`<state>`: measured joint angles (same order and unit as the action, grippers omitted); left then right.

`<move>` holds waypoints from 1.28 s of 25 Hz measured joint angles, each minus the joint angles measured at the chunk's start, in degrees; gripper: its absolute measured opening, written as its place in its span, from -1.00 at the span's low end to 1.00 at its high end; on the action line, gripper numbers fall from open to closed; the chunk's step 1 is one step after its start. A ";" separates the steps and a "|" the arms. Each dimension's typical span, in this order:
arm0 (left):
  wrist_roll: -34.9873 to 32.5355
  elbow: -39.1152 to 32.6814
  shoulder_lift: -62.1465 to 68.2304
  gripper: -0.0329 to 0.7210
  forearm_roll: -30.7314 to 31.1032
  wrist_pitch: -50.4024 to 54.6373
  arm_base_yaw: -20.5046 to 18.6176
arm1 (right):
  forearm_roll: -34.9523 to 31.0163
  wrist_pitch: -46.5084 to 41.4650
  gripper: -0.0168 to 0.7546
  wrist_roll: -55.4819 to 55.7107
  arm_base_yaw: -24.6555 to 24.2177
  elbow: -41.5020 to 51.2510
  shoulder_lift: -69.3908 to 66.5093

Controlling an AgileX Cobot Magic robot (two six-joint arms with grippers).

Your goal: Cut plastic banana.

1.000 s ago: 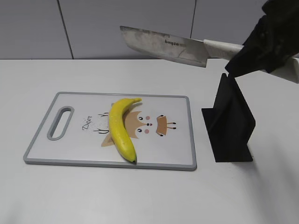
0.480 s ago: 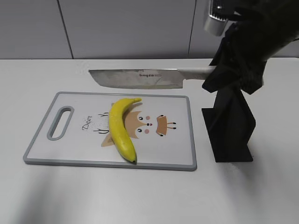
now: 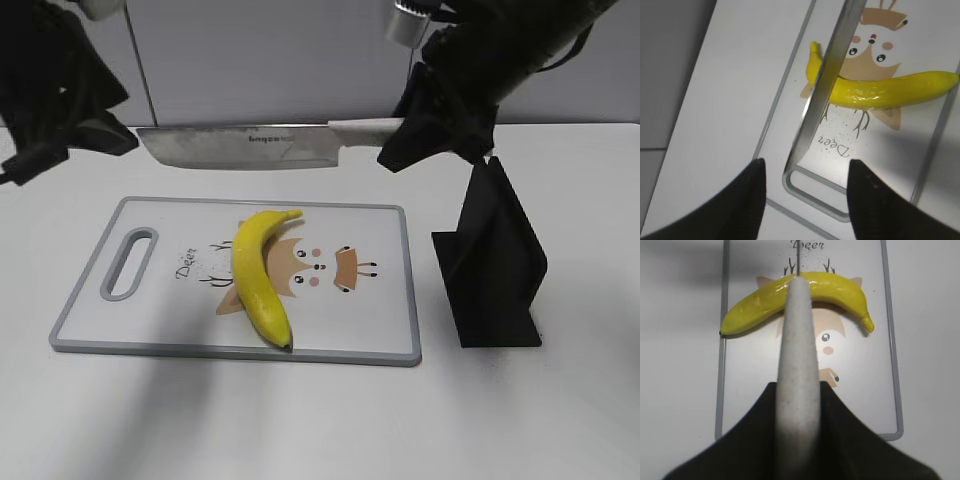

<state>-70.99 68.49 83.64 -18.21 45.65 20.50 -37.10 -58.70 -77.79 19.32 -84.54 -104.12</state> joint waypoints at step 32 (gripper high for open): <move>-6.43 2.26 23.58 -0.89 -4.40 -2.16 0.12 | 0.59 3.65 -0.49 -5.16 1.37 -3.13 -18.17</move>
<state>-77.42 70.75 107.23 -22.61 43.49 20.62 -36.52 -55.05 -82.95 20.69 -87.67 -122.28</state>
